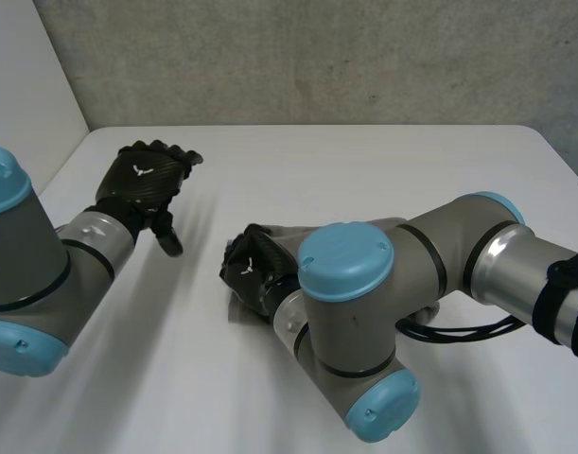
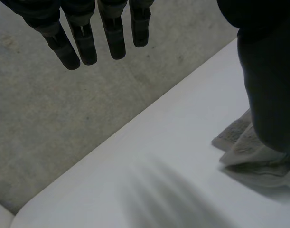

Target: Fold the towel.

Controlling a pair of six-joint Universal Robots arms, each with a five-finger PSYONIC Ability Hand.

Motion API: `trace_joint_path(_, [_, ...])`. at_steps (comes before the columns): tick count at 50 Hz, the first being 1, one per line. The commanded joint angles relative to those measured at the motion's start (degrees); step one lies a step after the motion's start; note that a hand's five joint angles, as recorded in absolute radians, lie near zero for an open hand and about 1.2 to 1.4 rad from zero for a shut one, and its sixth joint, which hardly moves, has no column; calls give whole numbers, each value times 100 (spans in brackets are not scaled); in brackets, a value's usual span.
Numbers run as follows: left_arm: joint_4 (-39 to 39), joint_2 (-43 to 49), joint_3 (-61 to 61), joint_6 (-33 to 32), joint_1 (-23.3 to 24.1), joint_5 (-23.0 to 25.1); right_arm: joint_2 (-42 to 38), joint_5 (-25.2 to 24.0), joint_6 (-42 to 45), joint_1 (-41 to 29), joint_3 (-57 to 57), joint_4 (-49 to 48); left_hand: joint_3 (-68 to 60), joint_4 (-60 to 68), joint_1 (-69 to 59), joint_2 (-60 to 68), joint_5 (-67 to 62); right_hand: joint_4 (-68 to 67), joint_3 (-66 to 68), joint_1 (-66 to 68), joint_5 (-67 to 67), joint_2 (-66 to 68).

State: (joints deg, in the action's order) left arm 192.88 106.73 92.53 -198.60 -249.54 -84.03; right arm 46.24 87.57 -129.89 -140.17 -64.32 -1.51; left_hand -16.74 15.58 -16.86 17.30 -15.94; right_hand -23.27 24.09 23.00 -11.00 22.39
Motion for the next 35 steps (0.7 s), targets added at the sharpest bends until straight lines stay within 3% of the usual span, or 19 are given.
trace_joint_path(1, [22, 32, -95, 102, 195, 1, 851, -3, -986, 403, -318, -16, 316, -200, 328, -372, 1236, 1327, -1409, -1300, 1100, -1239])
trace_joint_path(5, [31, 111, -130, 102, 397, 1, 1622, -82, -1994, 981, -923, 19, 316, -200, 328, -372, 1236, 1327, -1409, -1300, 1100, -1239])
trace_joint_path(11, [31, 252, -121, 93, 529, 0, 2116, -73, -2278, 1771, -2055, 142, 299, -184, 311, -355, 1219, 1327, -1409, -1300, 1100, -1239])
trace_joint_path(17, [31, 349, -121, 93, 617, -8, 2152, -82, -2164, 2363, -2876, -34, 299, -184, 311, -355, 1219, 1327, -1409, -1300, 1100, -1239])
trace_joint_path(25, [39, 454, -121, 84, 714, -8, 2108, -214, -2137, 2855, -3632, -895, 299, -184, 311, -355, 1219, 225, -307, -198, -2, -137])
trace_joint_path(33, [39, 463, -113, 93, 758, -26, 1827, -205, -2111, 2882, -3579, -1176, 283, -167, 294, -338, 1202, -1221, 1140, 1248, -1449, 1310])
trace_joint_path(35, [39, 454, -113, 102, 758, -105, 1625, -153, -2093, 2890, -3509, -1185, 299, -183, 311, -355, 1219, -2309, 2227, 2336, -2536, 2397])
